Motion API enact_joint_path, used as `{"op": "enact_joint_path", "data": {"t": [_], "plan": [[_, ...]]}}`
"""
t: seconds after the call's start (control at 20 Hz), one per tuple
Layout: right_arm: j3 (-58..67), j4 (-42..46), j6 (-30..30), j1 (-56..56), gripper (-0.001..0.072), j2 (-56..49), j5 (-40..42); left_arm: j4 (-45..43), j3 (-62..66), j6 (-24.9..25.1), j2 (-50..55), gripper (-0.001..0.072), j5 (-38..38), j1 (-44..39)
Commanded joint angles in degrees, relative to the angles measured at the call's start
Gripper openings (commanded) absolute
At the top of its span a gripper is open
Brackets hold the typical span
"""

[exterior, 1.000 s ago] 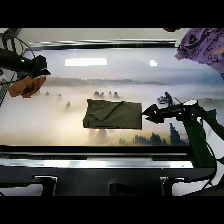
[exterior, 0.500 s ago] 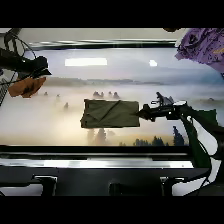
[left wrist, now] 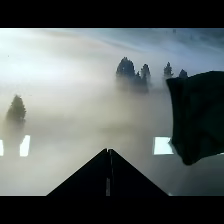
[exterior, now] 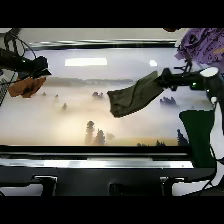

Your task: Fold the clothes and pants, and hang the long-sleeved shirts on hangers.

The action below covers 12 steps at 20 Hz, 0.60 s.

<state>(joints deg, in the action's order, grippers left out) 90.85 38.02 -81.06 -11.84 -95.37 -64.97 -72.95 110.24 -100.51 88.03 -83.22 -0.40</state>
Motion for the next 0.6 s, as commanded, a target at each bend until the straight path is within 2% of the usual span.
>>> {"op": "enact_joint_path", "data": {"t": [0.0, 0.3, 0.55], "plan": [[9.88, 8.79, -12.0, -4.85, 0.0024, 0.2, -0.83, 0.11, -0.02, 0.0, -0.04, 0.0017, 0.04, -0.04], [18.91, 17.79, -24.06, -13.55, 0.0024, 1.4, -1.97, 0.09, -0.02, -0.66, -0.04, 0.0017, 0.04, -0.04], [19.67, 26.75, -31.26, -18.29, 0.0024, 4.98, -4.17, 0.09, -0.02, -0.63, -0.04, 0.0017, -1.36, -0.04]]}}
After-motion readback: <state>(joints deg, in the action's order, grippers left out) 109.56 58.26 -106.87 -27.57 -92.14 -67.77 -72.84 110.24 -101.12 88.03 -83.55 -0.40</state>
